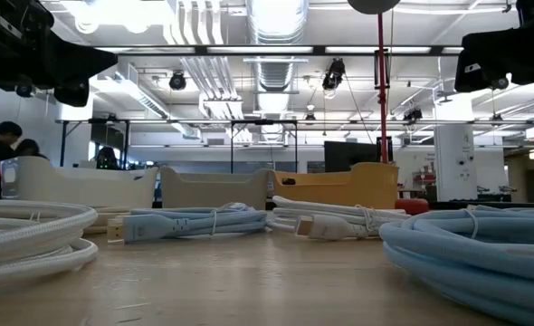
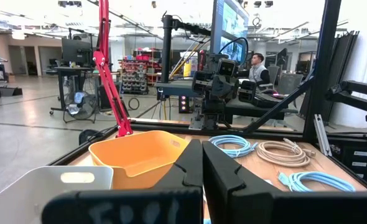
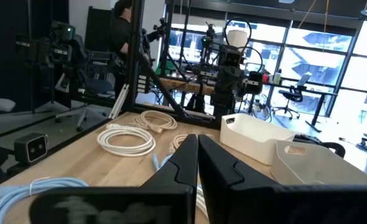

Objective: Sort HDMI cables

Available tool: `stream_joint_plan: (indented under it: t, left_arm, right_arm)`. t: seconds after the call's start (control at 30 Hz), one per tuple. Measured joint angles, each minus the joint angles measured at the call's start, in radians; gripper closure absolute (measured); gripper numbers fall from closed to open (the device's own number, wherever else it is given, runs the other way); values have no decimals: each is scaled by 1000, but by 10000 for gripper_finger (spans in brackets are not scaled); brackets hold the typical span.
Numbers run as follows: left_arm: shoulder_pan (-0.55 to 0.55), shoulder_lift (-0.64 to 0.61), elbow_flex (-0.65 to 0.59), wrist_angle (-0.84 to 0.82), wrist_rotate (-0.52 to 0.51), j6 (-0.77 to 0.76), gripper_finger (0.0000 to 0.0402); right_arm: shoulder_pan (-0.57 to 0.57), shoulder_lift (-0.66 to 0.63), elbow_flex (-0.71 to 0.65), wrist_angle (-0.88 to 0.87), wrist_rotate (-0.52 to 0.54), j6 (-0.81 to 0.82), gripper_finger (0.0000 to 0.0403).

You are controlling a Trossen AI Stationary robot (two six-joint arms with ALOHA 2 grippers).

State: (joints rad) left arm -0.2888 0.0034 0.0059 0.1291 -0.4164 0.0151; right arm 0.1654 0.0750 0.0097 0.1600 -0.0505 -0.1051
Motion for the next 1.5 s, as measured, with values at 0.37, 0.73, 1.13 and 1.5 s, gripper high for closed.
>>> stream_joint_plan:
  t: [0.37, 0.73, 1.13, 1.5]
  left_arm:
    - [0, 0, 0, 0, 0, 0, 401]
    - [0, 0, 0, 0, 0, 0, 401]
    - [0, 0, 0, 0, 0, 0, 401]
    - [0, 0, 0, 4, -1, 11, 401]
  right_arm:
    - [0, 0, 0, 0, 0, -1, 394]
    - [0, 0, 0, 0, 0, -2, 394]
    - [0, 0, 0, 0, 0, 0, 394]
    - [0, 0, 0, 9, 0, 11, 394]
